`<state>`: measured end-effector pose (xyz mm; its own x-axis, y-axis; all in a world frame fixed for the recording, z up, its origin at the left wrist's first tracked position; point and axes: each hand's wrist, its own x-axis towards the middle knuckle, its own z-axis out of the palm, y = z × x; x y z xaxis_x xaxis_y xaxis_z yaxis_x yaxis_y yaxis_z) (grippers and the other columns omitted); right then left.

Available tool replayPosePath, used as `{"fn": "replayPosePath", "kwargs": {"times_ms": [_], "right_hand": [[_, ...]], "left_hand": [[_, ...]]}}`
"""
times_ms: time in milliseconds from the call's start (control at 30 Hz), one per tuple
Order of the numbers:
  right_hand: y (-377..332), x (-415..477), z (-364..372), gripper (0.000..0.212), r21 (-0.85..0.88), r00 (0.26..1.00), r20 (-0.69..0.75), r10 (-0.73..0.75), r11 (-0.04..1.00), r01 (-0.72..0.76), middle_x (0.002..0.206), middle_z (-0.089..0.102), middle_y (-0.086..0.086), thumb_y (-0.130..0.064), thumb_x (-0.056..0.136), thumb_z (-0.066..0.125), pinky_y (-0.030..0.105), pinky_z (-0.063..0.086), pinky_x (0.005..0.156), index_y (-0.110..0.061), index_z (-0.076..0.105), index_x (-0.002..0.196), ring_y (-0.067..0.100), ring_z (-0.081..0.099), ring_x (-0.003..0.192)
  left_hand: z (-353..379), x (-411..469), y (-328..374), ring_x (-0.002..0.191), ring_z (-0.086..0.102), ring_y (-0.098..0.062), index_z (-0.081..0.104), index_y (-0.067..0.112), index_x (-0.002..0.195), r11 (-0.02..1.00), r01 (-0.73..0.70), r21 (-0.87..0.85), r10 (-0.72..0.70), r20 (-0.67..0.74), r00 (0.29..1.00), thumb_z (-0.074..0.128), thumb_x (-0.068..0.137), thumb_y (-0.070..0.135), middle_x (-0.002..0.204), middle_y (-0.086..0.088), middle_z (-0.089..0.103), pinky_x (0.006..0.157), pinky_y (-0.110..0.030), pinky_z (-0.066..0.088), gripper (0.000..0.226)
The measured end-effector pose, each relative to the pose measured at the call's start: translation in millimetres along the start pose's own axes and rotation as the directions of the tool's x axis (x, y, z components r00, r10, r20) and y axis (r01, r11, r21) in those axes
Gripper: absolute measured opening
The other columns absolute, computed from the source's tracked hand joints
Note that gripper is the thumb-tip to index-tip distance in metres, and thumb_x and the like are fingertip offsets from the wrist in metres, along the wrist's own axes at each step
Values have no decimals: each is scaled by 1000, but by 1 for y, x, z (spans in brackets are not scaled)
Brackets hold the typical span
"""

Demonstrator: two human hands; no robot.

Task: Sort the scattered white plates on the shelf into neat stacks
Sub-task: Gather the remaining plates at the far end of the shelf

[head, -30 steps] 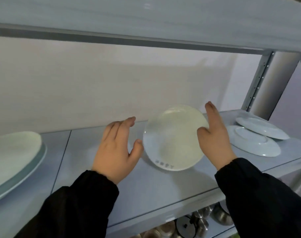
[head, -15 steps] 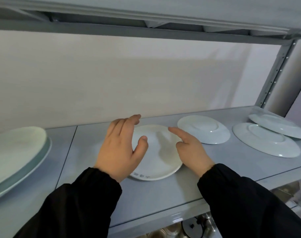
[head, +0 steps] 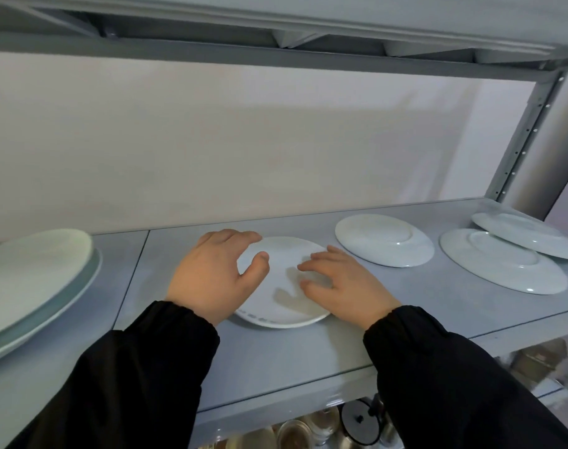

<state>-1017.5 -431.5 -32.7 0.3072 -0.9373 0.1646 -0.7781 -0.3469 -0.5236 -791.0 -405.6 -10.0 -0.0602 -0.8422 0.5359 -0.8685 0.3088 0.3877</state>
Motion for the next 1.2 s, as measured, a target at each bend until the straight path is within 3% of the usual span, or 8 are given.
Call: {"fn": "replayPosePath", "kwargs": {"times_ms": [200,333,500,567,767,833,1000,1200], "right_hand": [[0,-1,-1,56,25,999,-21,31,999,-30,151,42,-11,-61,78,50,25,16,118,-39,61,129,8,18,147],[1,-3,-3,43,30,998,-59,-22,999,24,149,42,-13,-50,85,62,23,16,117,-40,61,127,5,18,147],[7,1,-3,44,89,959,-273,-80,990,108,142,46,-13,-44,85,60,19,24,111,-33,63,127,2,31,139],[22,2,-14,46,54,950,-307,-56,996,77,148,44,-10,-42,88,60,20,21,112,-31,60,132,5,25,144],[96,4,-61,73,-241,952,-209,223,932,-271,165,15,-3,-53,89,54,45,12,122,-33,28,154,23,1,153],[103,6,-59,77,-308,953,-158,257,904,-295,166,11,-3,-60,89,49,47,12,122,-36,20,156,25,-1,153],[96,4,-53,79,-340,950,-133,282,887,-312,164,16,-5,-67,89,43,48,11,121,-37,16,156,20,1,152],[86,-10,-54,93,-279,943,-87,321,901,-332,159,15,-7,-83,77,44,49,11,121,-39,17,155,17,2,151]], "left_hand": [[-10,-5,-6,115,46,-3,63,36,119,996,-3,-87,6,32,999,33,81,60,117,22,60,89,-20,35,55],[-24,-11,-27,116,43,0,62,36,121,999,-25,-33,25,2,1000,39,79,58,117,23,54,90,-12,29,52],[-26,-7,-45,114,51,-8,56,41,129,997,51,-59,-50,17,999,42,80,55,127,18,54,91,-24,37,53],[-24,-7,-43,115,49,-8,52,44,133,998,56,-43,-54,38,998,44,81,53,132,18,52,91,-24,36,53],[-24,-9,-37,96,48,-9,49,45,135,999,35,-37,-32,62,998,49,89,49,136,14,52,86,-23,34,47],[-24,-9,-37,93,46,-7,49,45,135,999,29,-31,-27,58,998,43,84,55,134,15,53,86,-23,34,52],[-24,-9,-39,123,39,-2,50,42,135,999,32,-29,-30,57,998,35,79,60,134,17,53,91,-22,33,60],[-26,-12,-39,124,37,-1,50,43,134,997,47,-63,-44,58,997,39,81,57,132,19,52,94,-24,34,56]]}}
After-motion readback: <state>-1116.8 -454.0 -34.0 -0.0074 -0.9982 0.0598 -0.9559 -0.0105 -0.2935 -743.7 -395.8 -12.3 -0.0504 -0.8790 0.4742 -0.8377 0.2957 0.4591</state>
